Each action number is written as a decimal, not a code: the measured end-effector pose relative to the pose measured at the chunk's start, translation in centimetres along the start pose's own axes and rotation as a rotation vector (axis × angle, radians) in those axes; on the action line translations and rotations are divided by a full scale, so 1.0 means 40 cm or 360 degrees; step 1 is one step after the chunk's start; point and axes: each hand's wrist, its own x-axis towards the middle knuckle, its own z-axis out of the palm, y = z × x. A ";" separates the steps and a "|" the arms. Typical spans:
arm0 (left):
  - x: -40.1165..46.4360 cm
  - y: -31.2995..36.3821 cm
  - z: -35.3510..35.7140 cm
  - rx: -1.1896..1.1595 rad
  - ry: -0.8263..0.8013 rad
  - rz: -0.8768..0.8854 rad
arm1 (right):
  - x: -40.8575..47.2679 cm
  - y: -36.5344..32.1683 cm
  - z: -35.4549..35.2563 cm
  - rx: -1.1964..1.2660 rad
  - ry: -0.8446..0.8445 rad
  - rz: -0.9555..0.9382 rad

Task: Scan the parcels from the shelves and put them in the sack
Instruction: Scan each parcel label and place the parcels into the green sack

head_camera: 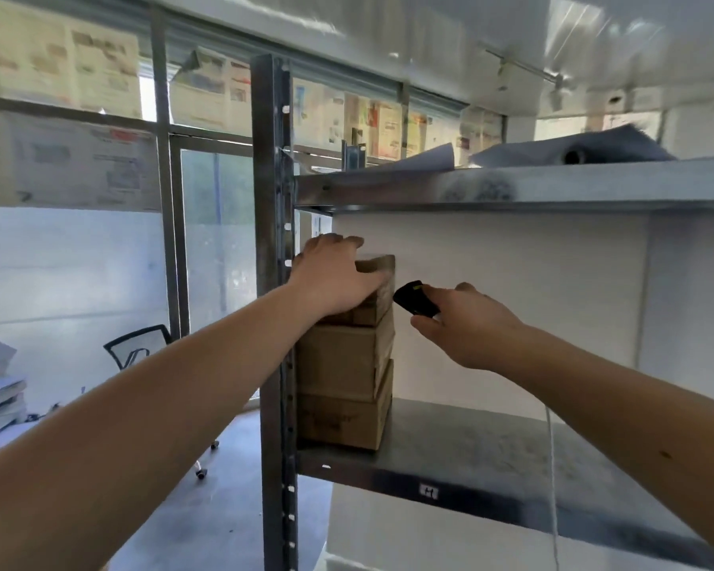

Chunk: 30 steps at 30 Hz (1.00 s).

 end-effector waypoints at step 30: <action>-0.102 0.256 0.068 -0.2245 -0.0096 -0.0679 | -0.202 0.202 -0.083 0.0385 0.0154 0.0312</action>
